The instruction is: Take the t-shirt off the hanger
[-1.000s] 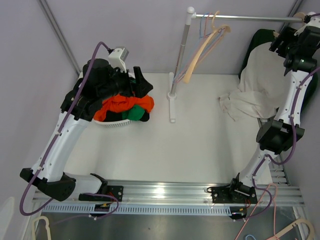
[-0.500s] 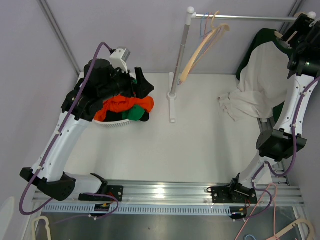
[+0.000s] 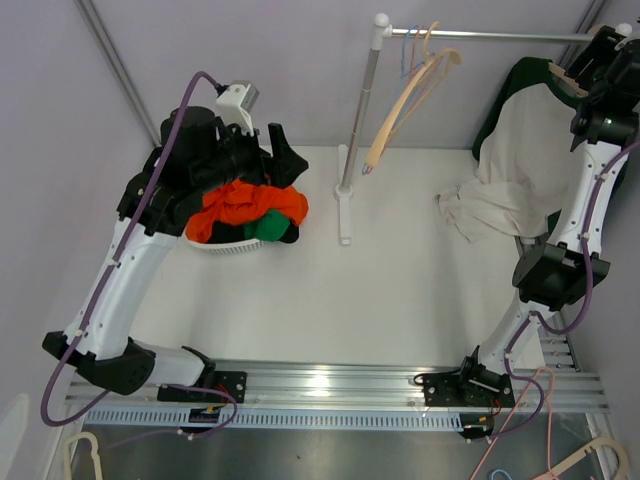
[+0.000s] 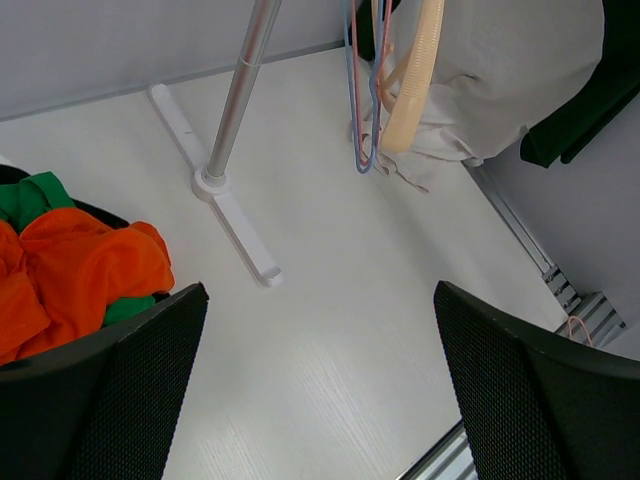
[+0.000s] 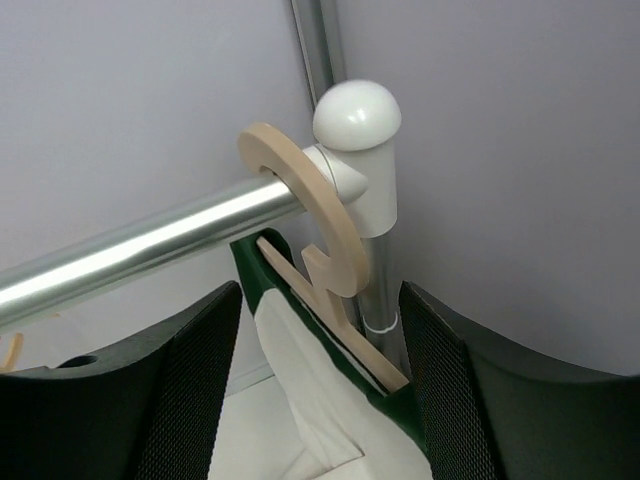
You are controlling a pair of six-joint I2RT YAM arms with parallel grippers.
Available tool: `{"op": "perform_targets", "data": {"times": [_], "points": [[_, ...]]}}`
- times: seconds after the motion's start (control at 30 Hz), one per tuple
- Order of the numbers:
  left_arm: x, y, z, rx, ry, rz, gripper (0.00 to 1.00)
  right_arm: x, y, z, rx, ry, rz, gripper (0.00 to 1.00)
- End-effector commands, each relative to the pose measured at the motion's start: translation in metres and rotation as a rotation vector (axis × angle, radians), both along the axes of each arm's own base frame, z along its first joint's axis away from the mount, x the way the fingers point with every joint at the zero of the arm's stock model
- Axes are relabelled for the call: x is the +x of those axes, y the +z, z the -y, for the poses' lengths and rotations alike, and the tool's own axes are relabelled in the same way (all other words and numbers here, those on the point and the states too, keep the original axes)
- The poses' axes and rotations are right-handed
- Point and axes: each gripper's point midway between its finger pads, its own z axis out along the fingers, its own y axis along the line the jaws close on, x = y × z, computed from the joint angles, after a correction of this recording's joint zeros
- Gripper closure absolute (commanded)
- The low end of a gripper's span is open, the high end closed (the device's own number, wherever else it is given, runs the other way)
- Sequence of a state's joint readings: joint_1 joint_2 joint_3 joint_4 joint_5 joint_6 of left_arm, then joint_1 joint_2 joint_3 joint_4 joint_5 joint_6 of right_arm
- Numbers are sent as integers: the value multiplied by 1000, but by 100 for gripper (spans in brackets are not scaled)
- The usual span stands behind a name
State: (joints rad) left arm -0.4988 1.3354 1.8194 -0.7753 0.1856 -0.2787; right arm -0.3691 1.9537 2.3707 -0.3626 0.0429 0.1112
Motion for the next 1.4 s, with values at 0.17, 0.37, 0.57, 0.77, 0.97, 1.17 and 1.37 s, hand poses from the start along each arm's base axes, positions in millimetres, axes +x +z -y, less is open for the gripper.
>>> {"op": "perform_targets", "data": {"times": [0.17, 0.37, 0.57, 0.77, 0.97, 1.17, 1.37], "points": [[6, 3, 3, 38, -6, 18, 0, 15, 17, 2, -32, 55, 85, 42], [7, -2, 4, 39, -10, 11, 1, 25, 15, -11, -23, 137, 100, 91], [5, -5, 3, 41, -9, 11, 1, 21, 23, -14, -14, 147, 125, 100], [3, -8, 5, 33, -17, 5, 1, 6, 46, -36, -16, 224, 161, 100], [-1, -10, 6, 15, -23, 7, 0, -2, 46, -67, 39, 342, 167, 100], [-7, -17, 7, -7, -27, 6, 1, 3, 31, -118, 71, 500, 134, 100], [-12, -22, 6, -26, -27, 8, 1, 4, 28, -176, 80, 661, 113, 100]]}}
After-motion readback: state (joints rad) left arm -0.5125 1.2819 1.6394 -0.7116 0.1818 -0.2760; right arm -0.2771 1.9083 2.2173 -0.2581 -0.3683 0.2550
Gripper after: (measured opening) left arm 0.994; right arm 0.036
